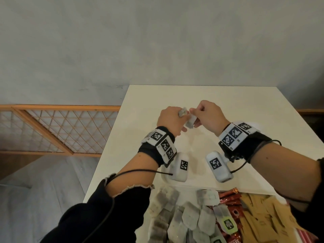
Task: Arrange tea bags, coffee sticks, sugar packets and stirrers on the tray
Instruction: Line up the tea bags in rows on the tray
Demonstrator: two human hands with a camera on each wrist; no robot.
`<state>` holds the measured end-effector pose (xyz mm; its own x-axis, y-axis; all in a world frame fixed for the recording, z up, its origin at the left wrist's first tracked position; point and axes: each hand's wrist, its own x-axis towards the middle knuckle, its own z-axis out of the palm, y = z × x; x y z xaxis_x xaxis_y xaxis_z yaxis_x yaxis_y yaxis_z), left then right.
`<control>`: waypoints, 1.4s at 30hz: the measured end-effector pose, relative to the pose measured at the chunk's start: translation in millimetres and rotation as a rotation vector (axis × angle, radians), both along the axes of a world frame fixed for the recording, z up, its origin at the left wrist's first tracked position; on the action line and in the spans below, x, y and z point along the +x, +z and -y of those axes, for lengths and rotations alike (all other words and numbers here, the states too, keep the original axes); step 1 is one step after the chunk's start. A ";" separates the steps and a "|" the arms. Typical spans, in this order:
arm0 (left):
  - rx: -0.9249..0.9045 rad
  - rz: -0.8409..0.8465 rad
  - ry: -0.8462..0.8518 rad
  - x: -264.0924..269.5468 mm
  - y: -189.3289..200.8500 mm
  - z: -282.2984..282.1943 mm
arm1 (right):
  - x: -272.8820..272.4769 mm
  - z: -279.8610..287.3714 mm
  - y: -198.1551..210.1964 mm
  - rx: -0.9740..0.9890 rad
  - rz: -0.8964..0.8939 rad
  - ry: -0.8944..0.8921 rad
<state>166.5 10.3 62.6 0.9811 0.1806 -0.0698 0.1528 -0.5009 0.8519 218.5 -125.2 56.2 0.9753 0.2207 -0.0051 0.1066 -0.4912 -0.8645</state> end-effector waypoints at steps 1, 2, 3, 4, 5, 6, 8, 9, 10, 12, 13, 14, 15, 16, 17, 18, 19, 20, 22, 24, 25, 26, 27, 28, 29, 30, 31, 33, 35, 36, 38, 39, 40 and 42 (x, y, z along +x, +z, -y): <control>0.026 -0.004 -0.019 -1.3 2.8 6.4 | -4.0 0.7 0.9 0.040 -0.018 -0.016; 0.050 0.000 -0.029 -2.4 4.7 11.2 | -7.5 1.4 1.8 0.070 -0.032 -0.031; 0.067 0.009 -0.035 -2.7 5.8 14.5 | -8.9 2.5 1.7 0.098 -0.048 -0.044; 0.076 0.016 -0.040 -3.2 7.4 16.6 | -9.7 4.1 1.8 0.130 -0.070 -0.055; 0.084 0.015 -0.046 -3.6 9.4 17.9 | -9.3 5.9 1.7 0.163 -0.095 -0.061; 0.092 0.011 -0.054 -4.5 11.2 19.1 | -9.0 7.6 2.1 0.191 -0.118 -0.064; 0.119 0.007 -0.065 -4.9 14.2 20.6 | -8.5 10.0 4.2 0.247 -0.158 -0.061; 0.138 0.007 -0.061 -4.8 15.6 20.4 | -9.0 10.9 5.8 0.276 -0.177 -0.051; 0.153 0.003 -0.050 -4.6 17.1 19.9 | -10.2 11.7 7.5 0.302 -0.192 -0.033; 0.152 -0.019 -0.030 -3.1 17.2 15.5 | -13.6 12.9 10.7 0.318 -0.195 0.018; 0.136 -0.038 -0.023 -3.0 16.0 12.5 | -14.4 13.3 10.8 0.305 -0.181 0.032; 0.113 -0.057 -0.016 -3.8 14.1 9.5 | -14.8 13.7 10.2 0.281 -0.158 0.033; 0.077 -0.071 -0.007 -4.9 11.0 6.7 | -13.5 13.9 8.0 0.252 -0.131 0.025; 0.029 -0.073 0.000 -6.9 8.1 4.8 | -11.9 14.1 5.4 0.225 -0.108 0.024; -0.022 -0.065 0.001 -8.7 5.0 3.4 | -10.7 14.3 2.9 0.204 -0.093 0.034; -0.066 -0.053 0.000 -10.1 2.3 2.3 | -9.6 13.8 0.5 0.187 -0.085 0.055; -0.098 -0.048 -0.002 -10.3 -0.3 1.0 | -8.7 12.9 -1.6 0.170 -0.082 0.080; -0.119 -0.050 -0.002 -10.0 -1.9 -0.4 | -7.5 11.5 -4.0 0.154 -0.083 0.100; -0.156 -0.078 0.004 -8.0 -5.2 -5.6 | -3.5 8.6 -11.1 0.137 -0.105 0.112; -0.212 -0.143 0.042 -5.5 -8.8 -14.3 | 2.1 6.0 -20.9 0.115 -0.158 0.119; -0.244 -0.183 0.075 -4.4 -11.2 -19.8 | 5.2 4.8 -27.2 0.090 -0.193 0.127; -0.276 -0.222 0.109 -3.4 -13.9 -25.7 | 8.6 3.6 -34.1 0.059 -0.229 0.132; -0.305 -0.254 0.137 -2.4 -17.2 -31.6 | 12.5 2.5 -41.3 0.030 -0.258 0.131; -0.319 -0.278 0.158 -1.4 -21.4 -37.4 | 16.7 1.1 -48.1 0.008 -0.279 0.121; -0.320 -0.291 0.174 -0.1 -25.8 -42.4 | 22.1 -0.6 -54.1 -0.007 -0.295 0.103; -0.313 -0.295 0.188 1.0 -29.9 -46.4 | 27.8 -2.4 -59.0 -0.016 -0.304 0.078; -0.302 -0.292 0.200 2.1 -33.9 -49.6 | 33.7 -4.4 -62.7 -0.022 -0.305 0.048; -0.281 -0.279 0.225 3.6 -40.3 -54.1 | 44.5 -8.1 -67.2 -0.035 -0.280 -0.010; -0.284 -0.265 0.244 5.2 -45.1 -58.0 | 54.0 -13.5 -70.7 -0.042 -0.238 -0.048; -0.292 -0.263 0.245 5.9 -47.1 -59.5 | 57.5 -16.5 -72.3 -0.040 -0.219 -0.063; -0.306 -0.269 0.234 7.2 -49.8 -61.0 | 63.8 -22.8 -76.1 -0.035 -0.191 -0.094; -0.310 -0.276 0.227 7.5 -50.8 -61.4 | 66.4 -26.1 -77.1 -0.036 -0.182 -0.102; -0.314 -0.282 0.221 7.9 -51.5 -61.7 | 68.8 -29.1 -78.0 -0.043 -0.174 -0.105; -0.337 -0.282 0.211 8.3 -54.2 -62.7 | 74.6 -34.1 -79.3 -0.067 -0.169 -0.106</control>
<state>174.8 73.0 8.5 0.8600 0.2954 -0.4160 0.4692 -0.1373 0.8724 293.1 -91.2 -23.2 0.9771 0.1104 -0.1819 -0.0926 -0.5489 -0.8307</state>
